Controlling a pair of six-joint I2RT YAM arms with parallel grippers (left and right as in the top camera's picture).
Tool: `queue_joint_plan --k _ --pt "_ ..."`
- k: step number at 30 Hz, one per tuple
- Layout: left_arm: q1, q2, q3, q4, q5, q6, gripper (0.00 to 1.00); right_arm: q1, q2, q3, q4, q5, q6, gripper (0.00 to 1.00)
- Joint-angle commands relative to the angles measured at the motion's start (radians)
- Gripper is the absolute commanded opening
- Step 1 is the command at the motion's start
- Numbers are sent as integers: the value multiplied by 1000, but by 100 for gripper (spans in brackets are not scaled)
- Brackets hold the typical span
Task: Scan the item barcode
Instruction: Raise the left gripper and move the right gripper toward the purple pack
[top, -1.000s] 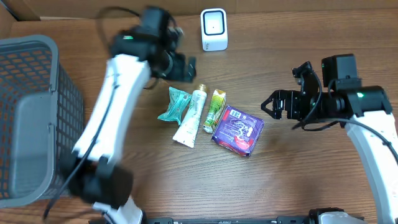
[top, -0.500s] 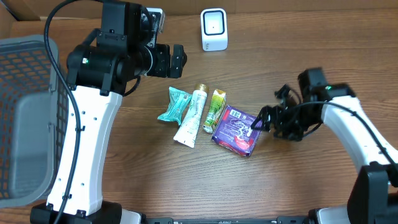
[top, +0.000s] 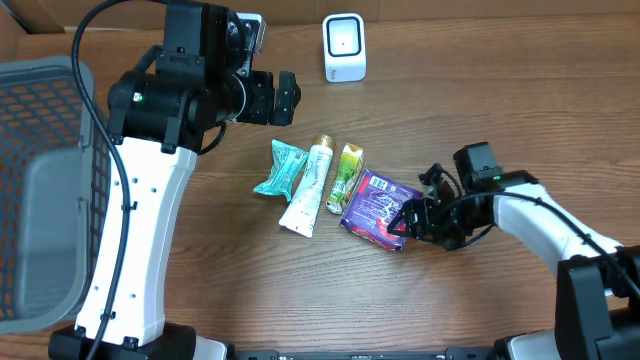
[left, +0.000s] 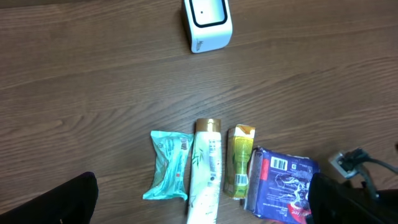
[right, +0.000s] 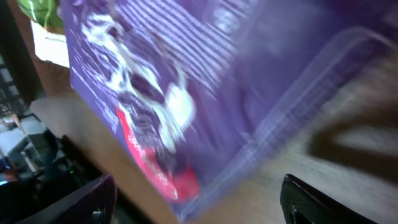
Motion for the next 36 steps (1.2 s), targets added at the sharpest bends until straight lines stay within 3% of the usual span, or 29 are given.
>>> queue_joint_plan --k 1,6,16,28,33,36 --pt "-2 4 3 1 8 11 100 34 0 -25 53 -11 0 85" --pt "-2 4 3 1 8 11 99 49 0 -26 91 77 0 85" --pt "-2 4 3 1 8 11 100 26 0 -22 137 466 82 86" --pt "-2 4 3 1 8 11 100 -61 0 144 206 568 19 90" --pt "-2 4 3 1 8 11 99 -90 0 295 109 536 13 90" --pt "-2 4 3 1 8 11 100 -114 0 384 20 444 -16 96"
